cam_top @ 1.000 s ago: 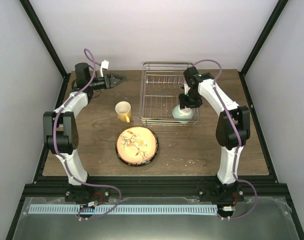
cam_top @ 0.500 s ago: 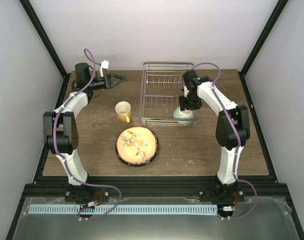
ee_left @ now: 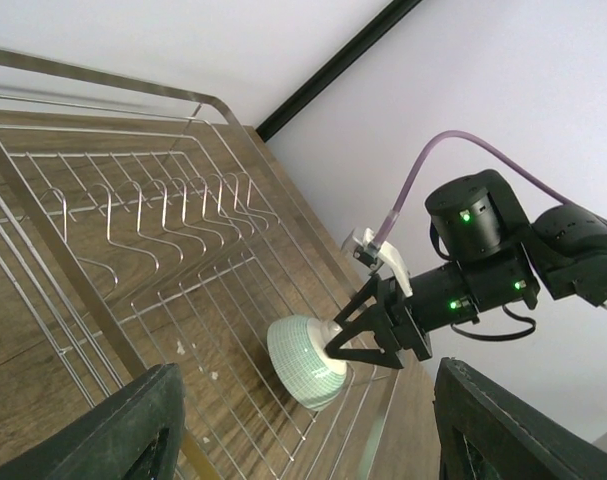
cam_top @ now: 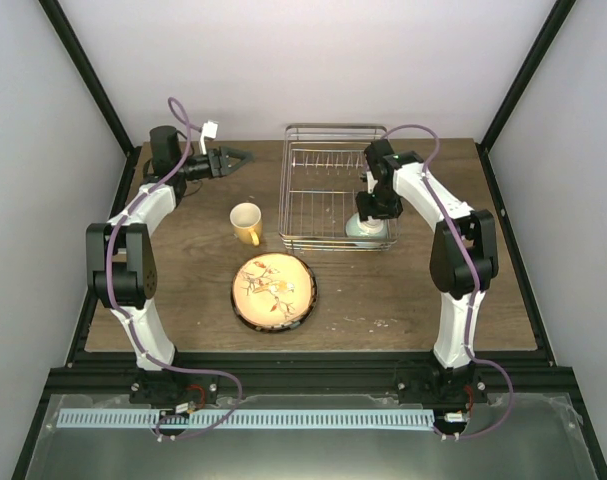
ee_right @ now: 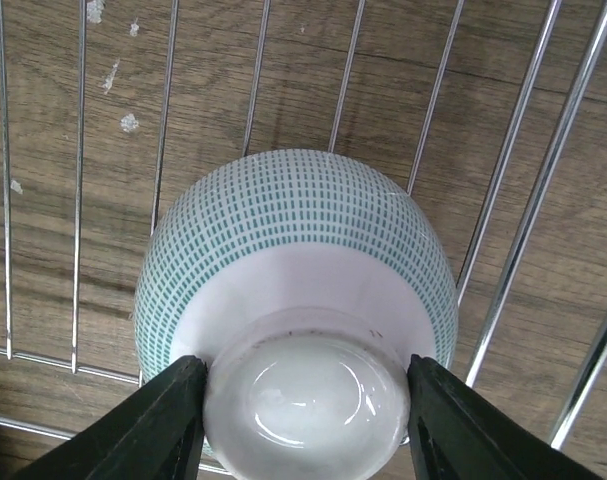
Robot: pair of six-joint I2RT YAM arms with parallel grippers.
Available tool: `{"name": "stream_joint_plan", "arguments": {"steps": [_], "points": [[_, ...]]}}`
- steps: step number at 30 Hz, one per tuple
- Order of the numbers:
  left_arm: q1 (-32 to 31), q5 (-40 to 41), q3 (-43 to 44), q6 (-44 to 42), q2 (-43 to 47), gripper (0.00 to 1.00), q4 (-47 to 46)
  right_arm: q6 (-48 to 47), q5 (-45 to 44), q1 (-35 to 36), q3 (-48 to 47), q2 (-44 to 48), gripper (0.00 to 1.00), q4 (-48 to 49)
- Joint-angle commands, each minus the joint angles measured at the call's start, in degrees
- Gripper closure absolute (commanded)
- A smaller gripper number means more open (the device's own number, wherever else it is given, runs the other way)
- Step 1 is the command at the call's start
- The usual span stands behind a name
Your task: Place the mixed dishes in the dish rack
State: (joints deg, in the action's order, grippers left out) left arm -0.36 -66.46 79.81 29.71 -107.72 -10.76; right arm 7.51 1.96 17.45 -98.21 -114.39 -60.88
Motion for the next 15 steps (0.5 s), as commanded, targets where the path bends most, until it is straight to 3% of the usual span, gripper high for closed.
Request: {"name": "stream_joint_plan", "arguments": {"steps": [1,10,15], "points": [[-0.17,-0.26,0.48,-2.61,0.20,0.30,1.71,-0.59,-0.94,0.32,-2.48,-0.36,0.42,-2.03],[-1.19,1.66,0.01,-7.61,1.51,0.30,7.85,-1.21,0.51,0.30,-5.41,0.09,0.30,-4.54],[-1.20,2.12,-0.22,-8.85,2.46,0.30,9.76,-1.81,4.20,0.30,-9.18,1.86,0.30,-4.72]]}}
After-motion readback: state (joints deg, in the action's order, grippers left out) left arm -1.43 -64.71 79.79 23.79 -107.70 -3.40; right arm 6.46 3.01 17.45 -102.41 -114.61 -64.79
